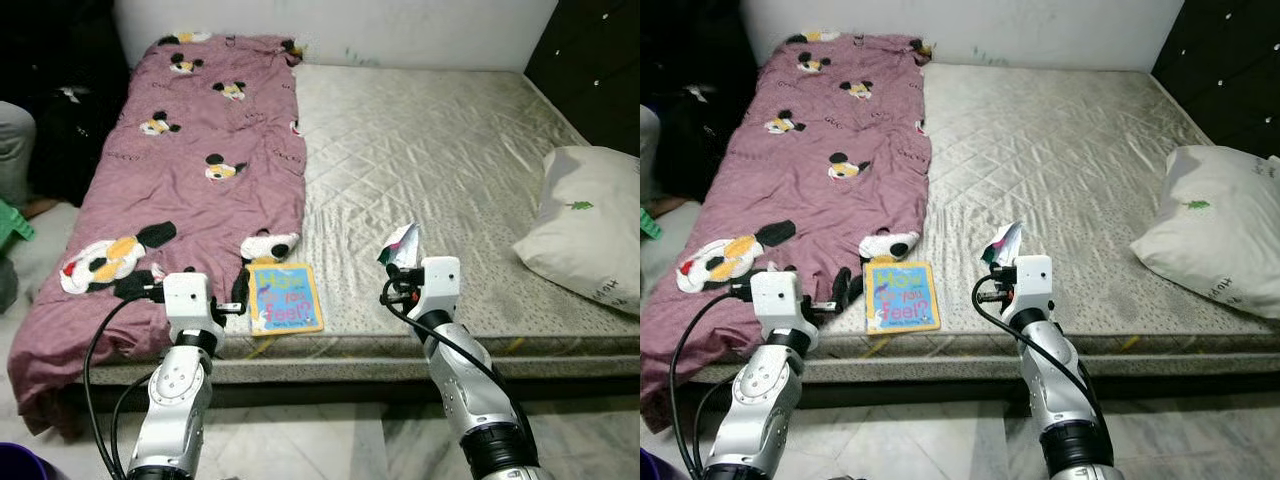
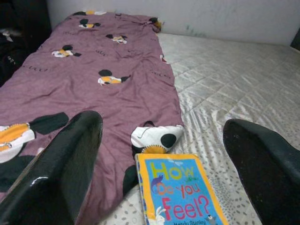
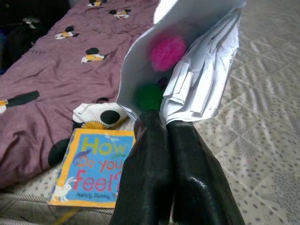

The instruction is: Clean up the room

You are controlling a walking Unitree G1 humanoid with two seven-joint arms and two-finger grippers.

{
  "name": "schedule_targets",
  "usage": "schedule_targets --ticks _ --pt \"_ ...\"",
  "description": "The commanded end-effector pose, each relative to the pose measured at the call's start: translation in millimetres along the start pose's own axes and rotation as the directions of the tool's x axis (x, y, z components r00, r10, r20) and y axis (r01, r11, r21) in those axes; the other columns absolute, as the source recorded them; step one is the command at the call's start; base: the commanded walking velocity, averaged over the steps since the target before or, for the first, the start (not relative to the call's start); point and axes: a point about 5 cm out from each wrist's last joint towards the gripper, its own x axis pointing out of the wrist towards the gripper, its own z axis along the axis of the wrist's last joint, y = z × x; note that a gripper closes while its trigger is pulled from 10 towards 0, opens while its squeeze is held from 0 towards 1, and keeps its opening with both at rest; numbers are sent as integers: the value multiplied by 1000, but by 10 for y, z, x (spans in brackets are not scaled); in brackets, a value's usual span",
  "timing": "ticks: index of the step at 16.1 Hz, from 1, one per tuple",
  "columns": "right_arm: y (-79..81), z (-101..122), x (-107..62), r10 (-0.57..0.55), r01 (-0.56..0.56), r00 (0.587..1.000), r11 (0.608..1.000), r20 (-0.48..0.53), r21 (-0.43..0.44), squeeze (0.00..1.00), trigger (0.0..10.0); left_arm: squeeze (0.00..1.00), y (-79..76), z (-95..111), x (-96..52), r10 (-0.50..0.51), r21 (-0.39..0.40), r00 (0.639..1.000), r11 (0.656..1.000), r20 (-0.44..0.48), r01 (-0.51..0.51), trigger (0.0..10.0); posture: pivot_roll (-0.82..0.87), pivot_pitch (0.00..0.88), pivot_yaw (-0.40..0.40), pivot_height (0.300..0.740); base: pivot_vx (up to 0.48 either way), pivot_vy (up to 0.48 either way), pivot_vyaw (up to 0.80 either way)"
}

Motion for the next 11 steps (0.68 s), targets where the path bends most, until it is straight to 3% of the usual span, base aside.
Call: schedule_targets --ticks 1,7,11 --pt "-10 6 0 -5 5 1000 1000 7 -1 0 10000 0 6 57 0 -9 9 1000 1000 25 9 10000 -14 113 -56 740 292 0 0" --pt "-7 9 4 -6 6 1000 1000 9 0 0 10000 0 11 60 0 -9 11 1000 1000 23 8 10000 -13 115 -56 740 306 0 0" --pt "-20 -4 1 -11 11 1000 1000 5 -1 0 10000 0 36 9 12 26 42 1000 999 -17 -25 10000 -13 115 -55 740 0 0 0"
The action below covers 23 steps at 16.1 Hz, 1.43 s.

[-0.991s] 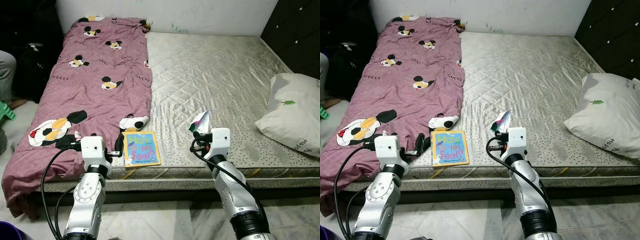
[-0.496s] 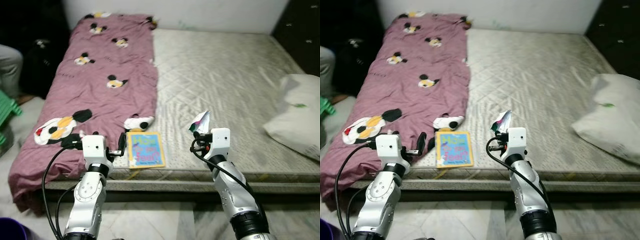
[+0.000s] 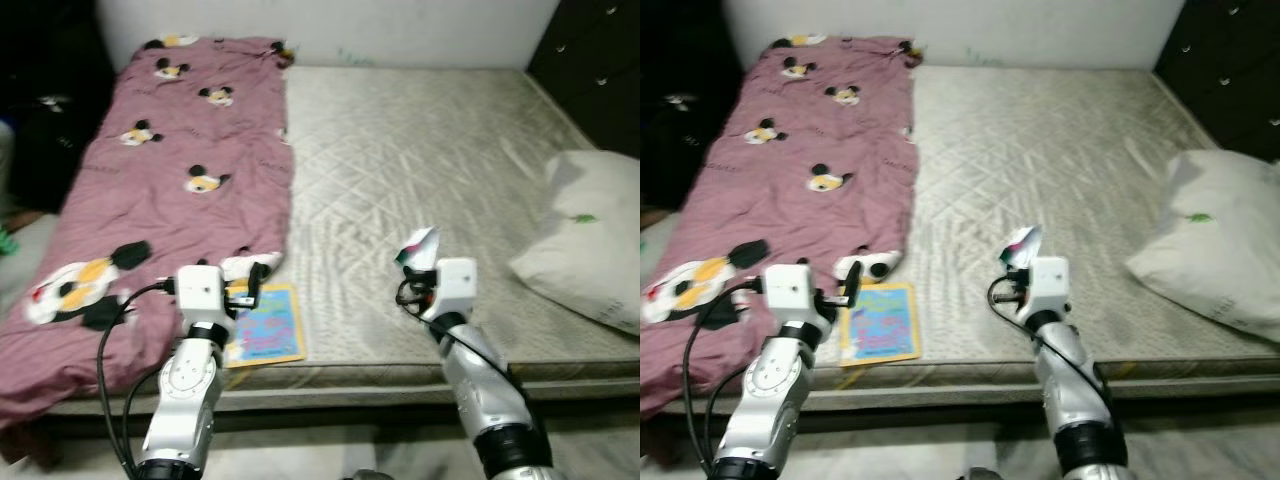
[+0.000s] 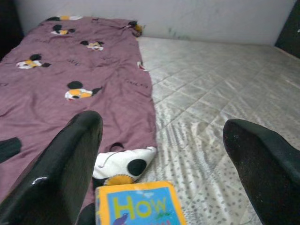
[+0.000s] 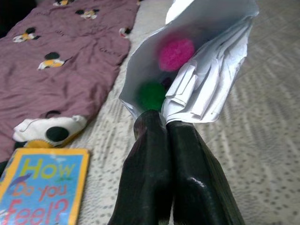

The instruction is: Clean up the room

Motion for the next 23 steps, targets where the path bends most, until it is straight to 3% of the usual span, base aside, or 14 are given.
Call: schedule_targets --ticks 1,5,12,20,23 --pt "101 2 21 26 -27 1000 1000 5 6 0 10000 0 123 -73 -55 46 14 998 999 -35 -45 10000 -13 115 -55 740 0 0 0" --pt "108 -8 10 31 -31 999 1000 5 2 0 10000 0 118 -80 -72 43 1 998 999 -40 -43 10000 -9 119 -56 740 0 73 0" --pt "117 -21 9 39 -39 999 999 0 -5 0 10000 0 119 -71 -71 43 -8 999 999 -33 -43 10000 -9 116 -55 740 0 465 419" --pt "124 -31 12 47 -47 999 999 -6 -5 0 10000 0 95 -29 -90 14 -29 1000 999 9 -13 10000 -7 105 -58 740 0 0 0" --pt "119 -40 10 45 -45 999 999 -7 -2 0 10000 0 87 -34 -93 6 -32 1000 999 10 -6 10000 -7 105 -58 740 327 0 0"
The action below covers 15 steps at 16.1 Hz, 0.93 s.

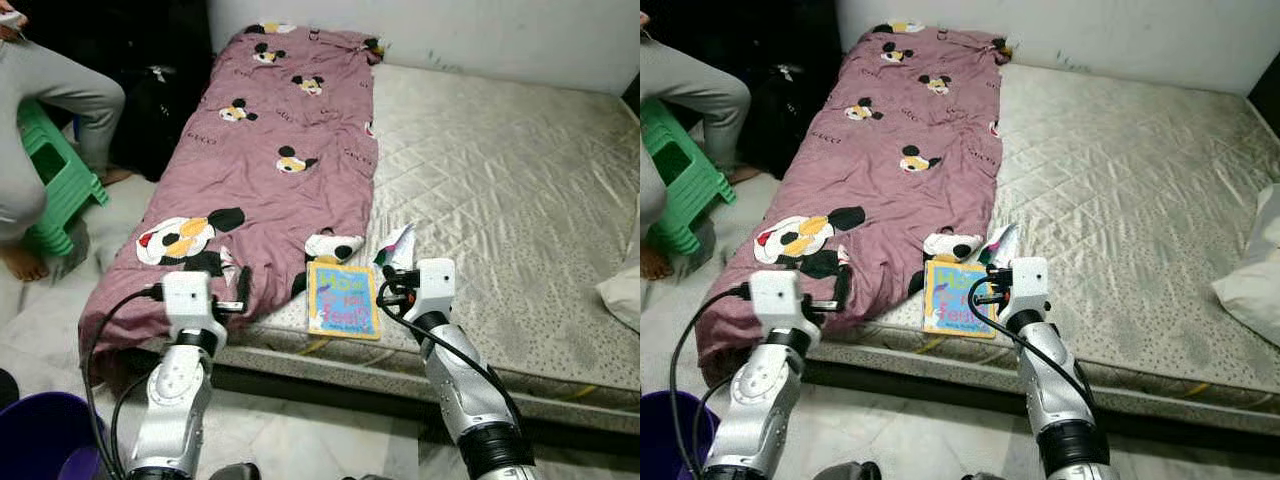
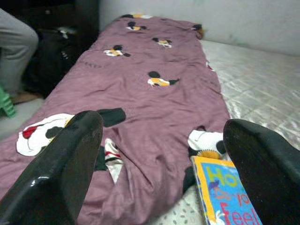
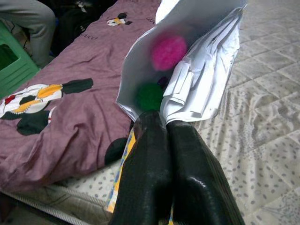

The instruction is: Clean up the room

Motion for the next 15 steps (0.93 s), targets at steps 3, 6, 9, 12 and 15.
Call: schedule_targets --ticks 3,6,9,12,15 --pt "-25 1 -7 -7 7 1000 1000 3 0 0 10000 0 18 35 -4 -10 0 1000 1000 17 10 10000 -8 113 -56 740 406 0 0" --pt "-32 -1 -6 -12 12 1000 1000 0 10 0 10000 0 15 37 -2 -10 0 1000 1000 16 10 10000 -9 115 -56 740 420 0 0" --pt "-36 1 -3 -16 16 1000 1000 1 17 0 10000 0 40 18 4 13 9 1000 1000 -2 -13 10000 -8 118 -57 740 211 0 -142" --pt "-36 1 0 -19 19 1000 1000 1 18 0 10000 0 46 19 7 12 14 1000 1000 -3 -12 10000 -7 119 -56 740 0 0 0" --pt "-41 -1 1 -24 24 1000 999 0 22 0 10000 0 59 -1 17 31 34 999 999 -23 -30 10000 -7 119 -54 740 0 0 0"
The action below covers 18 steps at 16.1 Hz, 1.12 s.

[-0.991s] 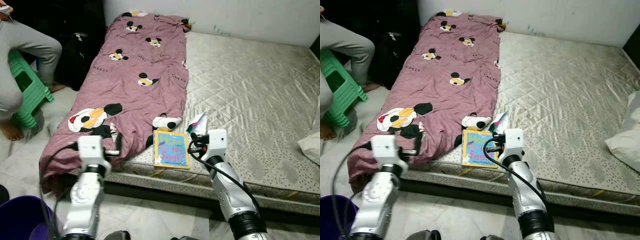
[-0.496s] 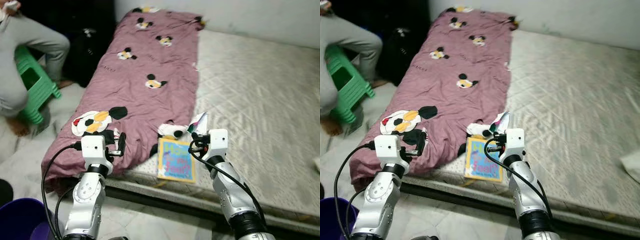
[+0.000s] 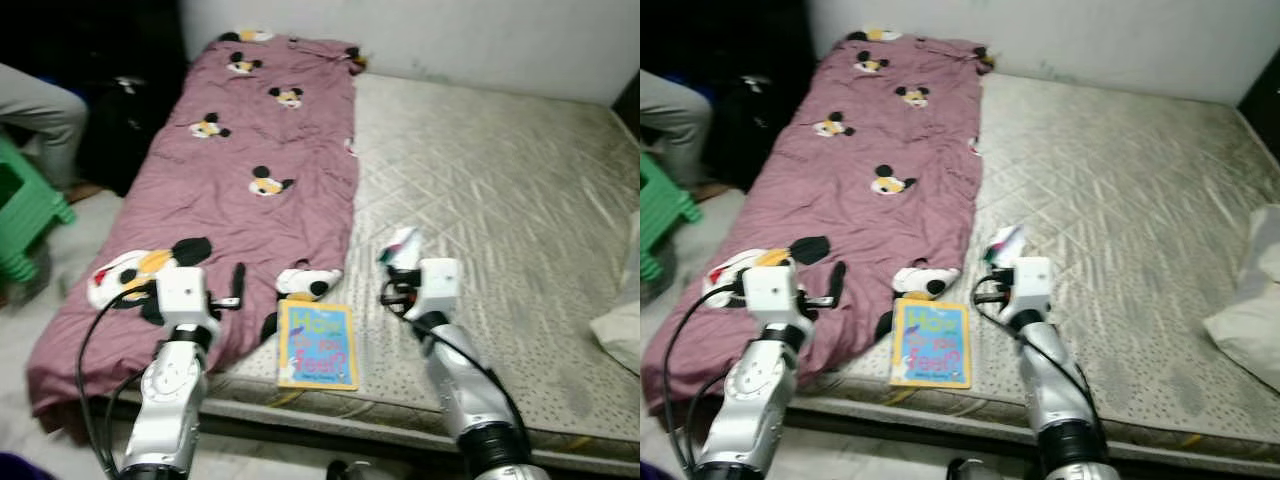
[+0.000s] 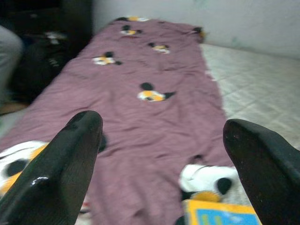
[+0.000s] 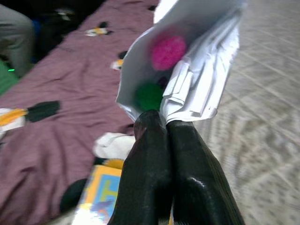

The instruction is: Clean up the room

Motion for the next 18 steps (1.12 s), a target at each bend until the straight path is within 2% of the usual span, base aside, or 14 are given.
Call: schedule_targets --ticks 1,5,8,10,17,18 --pt "-62 -7 -15 -20 20 1000 1000 -6 3 0 10000 0 -14 -51 -14 3 12 1000 1000 -31 -3 10000 -7 119 -54 740 0 0 -506" --pt "-71 -14 -14 -22 23 1000 1000 -11 5 0 10000 0 -20 -58 -11 -3 -12 999 1000 -33 3 10000 -8 117 -54 740 0 0 -800" --pt "-73 -10 -12 -21 21 1000 1000 -10 4 0 10000 0 -22 -57 -8 -2 -16 999 1000 -33 1 10000 -9 118 -56 740 0 293 -800" --pt "-73 -9 -12 -22 22 1000 1000 -8 4 0 10000 0 -23 -57 -6 -4 -16 999 1000 -32 3 10000 -9 118 -56 740 0 304 0" --pt "-64 -15 -10 -11 11 1000 1000 -9 0 0 10000 0 -30 -59 -5 -8 -11 999 1000 -32 7 10000 -8 110 -55 740 0 0 0" --pt "-52 -15 -11 -2 2 1000 1000 -7 -6 0 10000 0 -32 -59 -5 -9 -13 999 1000 -31 9 10000 -8 108 -55 740 0 439 0"
